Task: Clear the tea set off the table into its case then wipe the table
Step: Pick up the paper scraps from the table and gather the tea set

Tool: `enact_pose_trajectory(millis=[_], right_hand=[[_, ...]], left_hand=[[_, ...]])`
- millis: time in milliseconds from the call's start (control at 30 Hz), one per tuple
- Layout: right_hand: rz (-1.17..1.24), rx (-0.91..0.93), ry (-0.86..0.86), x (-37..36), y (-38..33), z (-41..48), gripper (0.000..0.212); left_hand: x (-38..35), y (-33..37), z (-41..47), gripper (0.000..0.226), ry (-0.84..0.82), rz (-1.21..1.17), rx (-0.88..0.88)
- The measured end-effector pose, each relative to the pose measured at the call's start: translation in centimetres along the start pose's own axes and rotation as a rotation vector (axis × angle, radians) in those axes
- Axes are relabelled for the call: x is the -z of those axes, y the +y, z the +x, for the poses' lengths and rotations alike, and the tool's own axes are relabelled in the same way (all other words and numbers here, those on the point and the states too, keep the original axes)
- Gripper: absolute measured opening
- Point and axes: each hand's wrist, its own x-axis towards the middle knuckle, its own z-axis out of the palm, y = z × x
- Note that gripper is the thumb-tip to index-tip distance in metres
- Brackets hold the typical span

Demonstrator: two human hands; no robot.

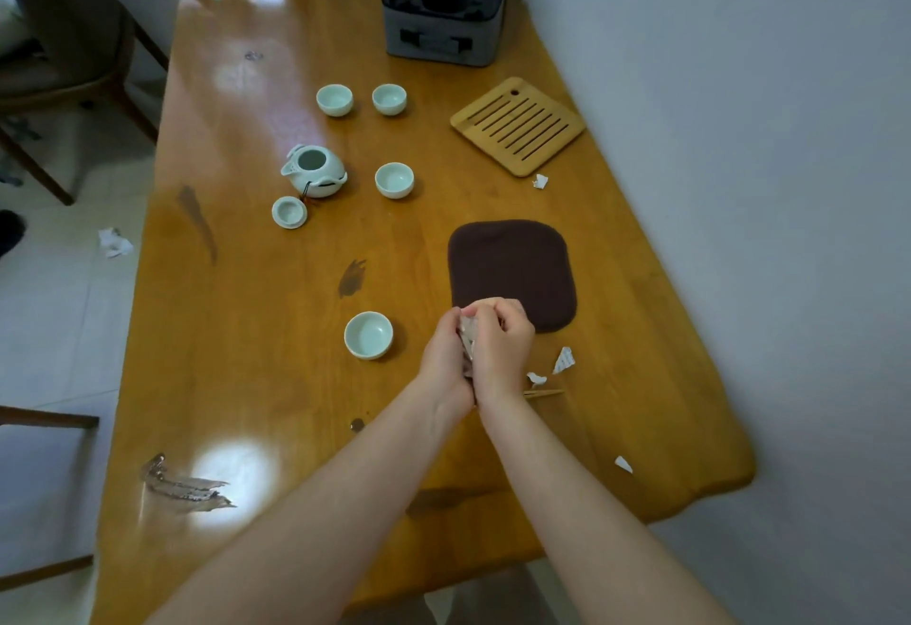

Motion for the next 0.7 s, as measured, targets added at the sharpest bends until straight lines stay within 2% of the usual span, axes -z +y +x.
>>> enact_pose_trajectory(millis=[67,133,233,300,433,500,567,633,700], right_hand=[[0.007,0.075,0.022,0.3,0.2,0.2,0.013],[-0.062,0.209,0.055,0.4,0.4,0.4,0.021],[-0.307,0.409,0.102,0.7,0.5,0.5,0.043],[-0.509,0.484,0.107,1.0,0.6,0.7,0.052],[-0.871,0.601,0.105,1.9,1.2,1.9,0.052],[-0.891,0.616,0.08,2.1,1.3,2.0,0.05],[-0.789,0.587,0.026,2.5,1.4,2.1,0.051],[-0.626,0.49,0.014,3.8,1.5,2.5,0.049],[-0.636,0.348,0.043,6.3,2.5,3.7,0.041]], left_hand=[[-0.3,-0.1,-0.2,0.034,-0.044,-0.012,-0.002],[-0.5,-0.2,-0.6,0.034,-0.104,0.02,-0.028],[-0.8,-0.2,-1.1,0.035,-0.188,0.075,-0.073],[-0.9,-0.3,-1.2,0.034,-0.175,0.176,-0.123],[-0.7,-0.6,-1.0,0.036,-0.098,0.272,-0.121],[-0.8,-0.8,-0.7,0.034,-0.068,0.283,-0.117],[-1.2,-0.9,-0.2,0.032,-0.017,0.328,-0.14],[-1.6,-0.6,0.4,0.03,0.039,0.383,-0.17],[-1.6,0.0,1.1,0.03,0.075,0.421,-0.206]])
